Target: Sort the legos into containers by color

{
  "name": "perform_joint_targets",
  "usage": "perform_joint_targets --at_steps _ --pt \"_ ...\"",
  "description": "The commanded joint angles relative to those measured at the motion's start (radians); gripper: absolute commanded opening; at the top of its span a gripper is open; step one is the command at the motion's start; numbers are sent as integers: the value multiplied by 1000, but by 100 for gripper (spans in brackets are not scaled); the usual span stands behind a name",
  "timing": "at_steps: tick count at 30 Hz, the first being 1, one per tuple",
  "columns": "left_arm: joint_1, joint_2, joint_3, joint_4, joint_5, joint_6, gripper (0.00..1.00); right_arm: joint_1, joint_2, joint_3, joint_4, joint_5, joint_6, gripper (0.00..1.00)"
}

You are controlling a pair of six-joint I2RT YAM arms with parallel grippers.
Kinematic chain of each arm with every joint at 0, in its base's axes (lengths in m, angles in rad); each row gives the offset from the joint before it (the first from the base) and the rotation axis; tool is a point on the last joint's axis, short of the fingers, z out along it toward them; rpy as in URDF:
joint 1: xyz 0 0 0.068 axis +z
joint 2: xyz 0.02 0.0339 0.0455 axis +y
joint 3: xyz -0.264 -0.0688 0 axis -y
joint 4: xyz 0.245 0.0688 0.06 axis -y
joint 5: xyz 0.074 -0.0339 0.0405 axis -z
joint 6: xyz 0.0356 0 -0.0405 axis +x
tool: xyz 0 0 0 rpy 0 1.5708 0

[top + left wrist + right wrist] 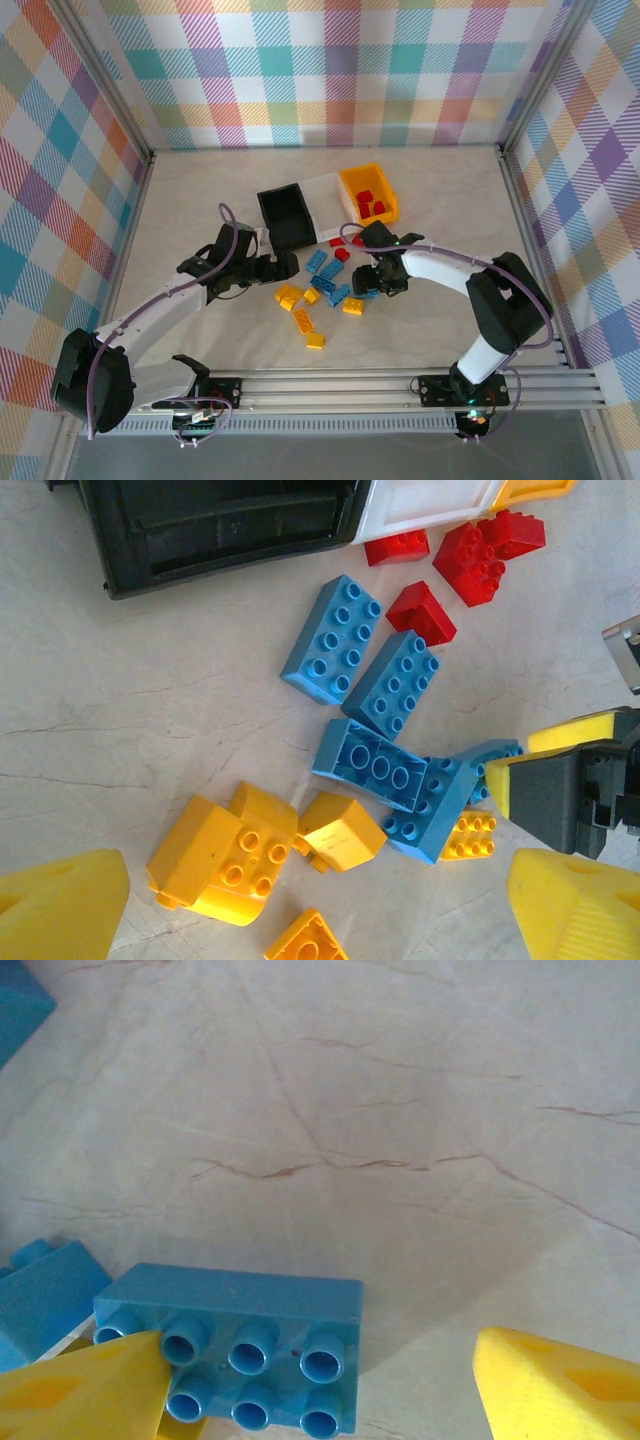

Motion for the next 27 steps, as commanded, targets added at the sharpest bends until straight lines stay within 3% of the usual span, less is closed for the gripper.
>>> perform_joint_targets --at_steps 1,6,8,11,19,27 --pt "-9 -11 28 -32 -12 6 97 -33 -36 -26 -80 110 37 79" --pt "-9 -2 29 -22 -10 5 97 -33 -132 -11 -104 104 35 79" --pt "-10 3 26 -10 -5 0 97 -33 -140 -12 -93 42 28 79" --pt "-10 10 23 1 0 -1 97 -28 -122 -18 -72 -22 41 83" --pt "-9 -11 20 -31 -17 23 97 -27 -40 -14 -20 -29 55 93" --pt "-7 -14 19 -49 -31 45 98 -12 66 16 -22 20 65 91"
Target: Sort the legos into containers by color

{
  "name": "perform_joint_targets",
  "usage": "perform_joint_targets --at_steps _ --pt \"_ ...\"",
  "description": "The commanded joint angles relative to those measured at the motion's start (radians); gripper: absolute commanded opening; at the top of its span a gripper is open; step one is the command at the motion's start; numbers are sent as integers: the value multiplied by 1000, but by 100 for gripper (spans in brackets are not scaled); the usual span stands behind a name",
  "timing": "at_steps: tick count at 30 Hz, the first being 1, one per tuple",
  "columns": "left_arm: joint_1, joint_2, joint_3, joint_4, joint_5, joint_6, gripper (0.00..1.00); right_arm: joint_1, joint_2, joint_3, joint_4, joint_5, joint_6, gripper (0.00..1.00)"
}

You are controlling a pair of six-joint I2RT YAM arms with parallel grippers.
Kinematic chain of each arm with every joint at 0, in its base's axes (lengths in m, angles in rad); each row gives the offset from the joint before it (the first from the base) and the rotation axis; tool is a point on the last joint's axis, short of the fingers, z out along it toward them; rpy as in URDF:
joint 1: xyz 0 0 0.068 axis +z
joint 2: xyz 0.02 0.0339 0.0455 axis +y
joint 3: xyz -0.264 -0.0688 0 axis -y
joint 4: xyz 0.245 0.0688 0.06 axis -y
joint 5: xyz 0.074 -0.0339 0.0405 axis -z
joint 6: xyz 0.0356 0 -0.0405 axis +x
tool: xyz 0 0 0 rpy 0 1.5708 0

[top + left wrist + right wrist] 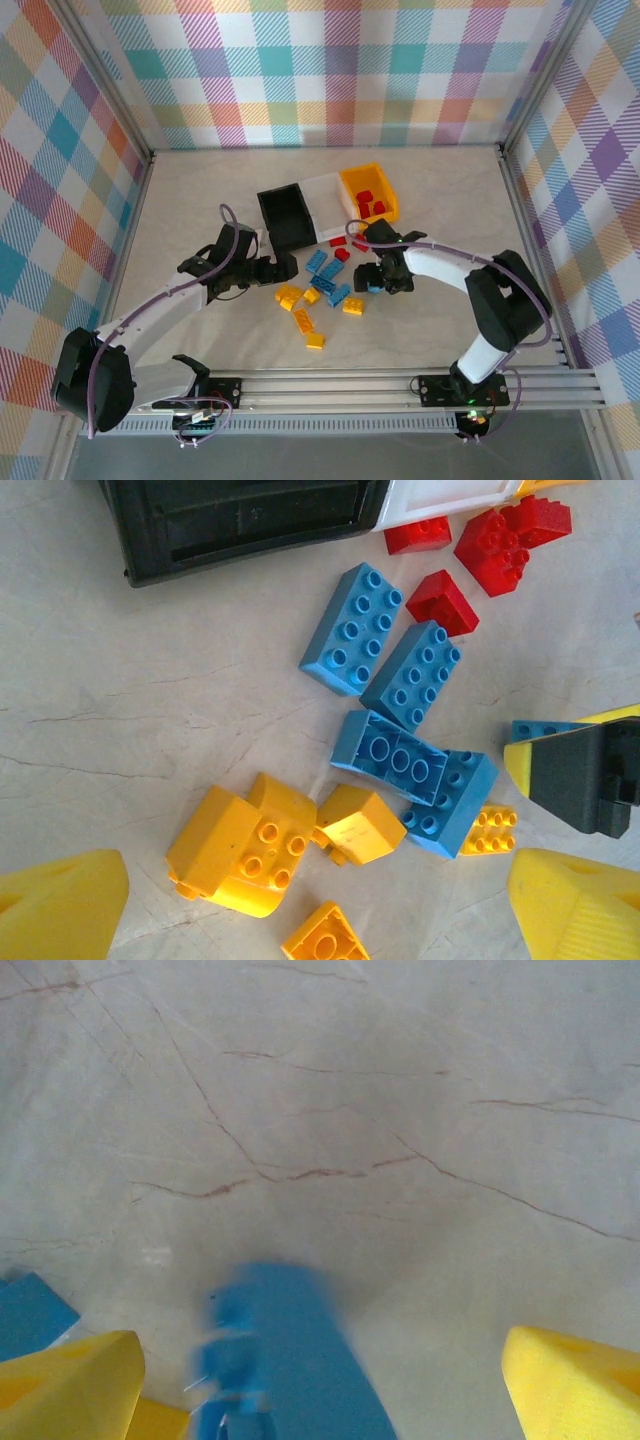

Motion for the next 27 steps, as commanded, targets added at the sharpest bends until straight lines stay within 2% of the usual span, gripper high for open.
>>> perform_joint_targets --at_steps 1,7,10,12,14,16,21,27 --pt "-8 -16 17 -24 -13 31 98 11 44 11 -19 37 15 89" --pt "-7 -5 14 -21 -15 34 97 24 40 6 -19 69 18 79" --pt "-6 2 15 -15 -13 32 97 24 28 4 0 65 2 71" --pt "-6 3 13 -13 -12 31 97 24 29 13 4 62 -10 72" --pt "-6 1 10 -15 -13 31 98 25 41 34 9 50 -38 81" --pt "-6 -2 7 -16 -15 31 97 23 64 59 17 33 -81 83" --pt "-4 -13 8 -35 -23 38 98 15 138 128 21 36 -144 83" --pt "8 -34 12 -59 -31 48 98 11 159 173 24 39 -165 76"
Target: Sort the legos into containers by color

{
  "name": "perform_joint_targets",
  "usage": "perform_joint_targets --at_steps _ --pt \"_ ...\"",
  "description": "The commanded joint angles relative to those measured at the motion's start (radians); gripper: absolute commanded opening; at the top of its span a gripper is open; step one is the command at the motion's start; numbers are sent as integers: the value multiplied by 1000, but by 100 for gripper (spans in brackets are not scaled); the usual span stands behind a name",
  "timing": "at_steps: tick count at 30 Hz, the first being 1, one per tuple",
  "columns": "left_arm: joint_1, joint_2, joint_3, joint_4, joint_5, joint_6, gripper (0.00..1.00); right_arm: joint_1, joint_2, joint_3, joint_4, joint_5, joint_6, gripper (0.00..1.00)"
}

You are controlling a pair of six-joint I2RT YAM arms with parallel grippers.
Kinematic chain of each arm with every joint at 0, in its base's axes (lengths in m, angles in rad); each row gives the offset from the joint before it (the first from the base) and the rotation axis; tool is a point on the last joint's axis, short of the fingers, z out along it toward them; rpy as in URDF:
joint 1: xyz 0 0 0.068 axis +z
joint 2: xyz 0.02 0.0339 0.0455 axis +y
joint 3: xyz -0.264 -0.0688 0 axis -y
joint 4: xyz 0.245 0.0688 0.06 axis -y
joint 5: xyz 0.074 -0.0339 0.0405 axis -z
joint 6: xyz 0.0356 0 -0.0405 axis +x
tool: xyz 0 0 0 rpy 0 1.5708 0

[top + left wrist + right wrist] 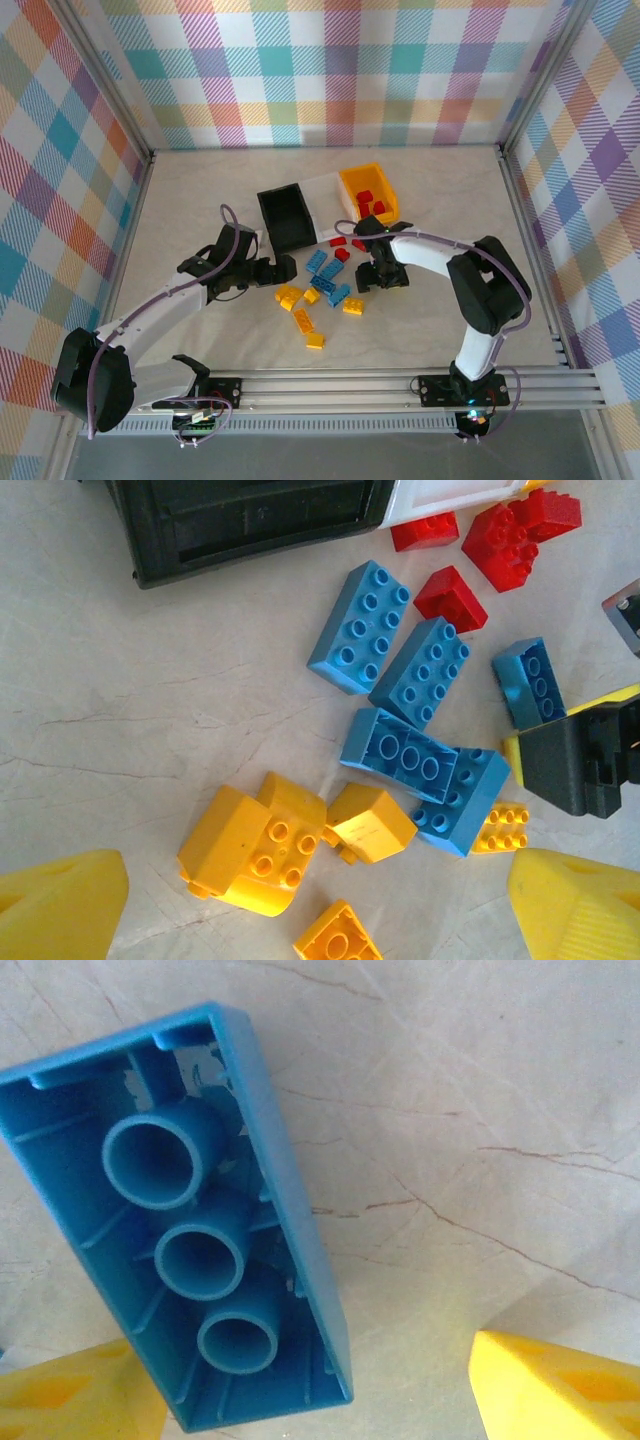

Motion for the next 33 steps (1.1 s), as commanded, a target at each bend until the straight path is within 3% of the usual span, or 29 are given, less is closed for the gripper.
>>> perform_joint_targets --at_steps 1,21,30,33 --pt "7 -33 11 -35 -15 24 97 -1 27 43 150 -10 -61 76" --pt "16 -42 7 -41 -10 23 98 -2 70 85 132 2 -87 73" --pt "21 -35 -4 -23 -4 19 97 -1 20 77 127 30 -83 40" --pt "21 -31 -8 -15 -2 19 97 -1 -23 88 114 41 -84 38"
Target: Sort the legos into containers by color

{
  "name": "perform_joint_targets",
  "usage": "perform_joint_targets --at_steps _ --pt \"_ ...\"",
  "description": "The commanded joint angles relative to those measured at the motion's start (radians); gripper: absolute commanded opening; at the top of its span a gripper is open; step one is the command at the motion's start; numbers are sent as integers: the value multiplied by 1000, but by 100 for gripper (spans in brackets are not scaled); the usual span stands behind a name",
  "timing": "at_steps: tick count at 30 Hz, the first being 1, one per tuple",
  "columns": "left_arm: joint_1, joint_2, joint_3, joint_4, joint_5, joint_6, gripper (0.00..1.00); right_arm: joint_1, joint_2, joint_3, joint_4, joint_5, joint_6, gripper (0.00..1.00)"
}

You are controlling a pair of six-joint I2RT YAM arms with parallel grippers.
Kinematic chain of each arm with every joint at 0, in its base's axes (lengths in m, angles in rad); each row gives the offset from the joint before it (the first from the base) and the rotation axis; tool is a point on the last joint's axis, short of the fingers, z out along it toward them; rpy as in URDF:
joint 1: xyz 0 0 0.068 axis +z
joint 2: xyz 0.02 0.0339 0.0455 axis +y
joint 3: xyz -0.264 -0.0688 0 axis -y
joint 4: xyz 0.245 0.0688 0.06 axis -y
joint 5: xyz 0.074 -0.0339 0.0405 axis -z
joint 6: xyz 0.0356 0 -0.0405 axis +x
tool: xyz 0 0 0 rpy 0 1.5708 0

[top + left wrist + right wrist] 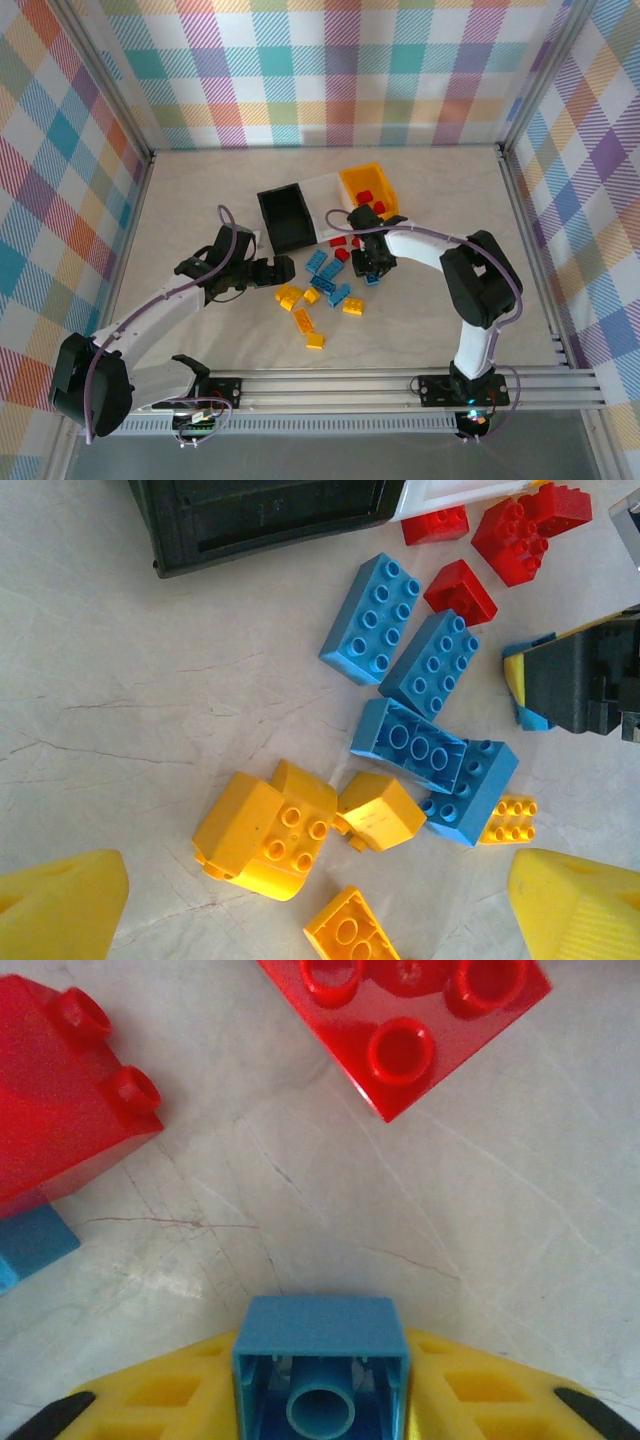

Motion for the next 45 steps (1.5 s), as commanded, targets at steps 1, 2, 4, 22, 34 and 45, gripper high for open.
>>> perform_joint_targets --at_steps 1,2,4,22,34,45 --pt "12 -6 -9 6 3 14 97 1 -83 17 -27 16 -2 38" --pt "12 -5 -10 9 4 15 97 1 -96 27 -32 14 -3 37" --pt "12 -3 -12 11 6 14 97 1 -121 52 -43 12 -6 36" --pt "96 -196 -56 -43 -106 -23 99 -4 383 868 -136 -16 -122 34" --pt "152 -176 -62 -54 -33 -5 99 -9 515 1034 -202 1 -131 55" --pt "151 -135 -56 -24 58 -8 99 24 105 554 -114 -74 -104 60"
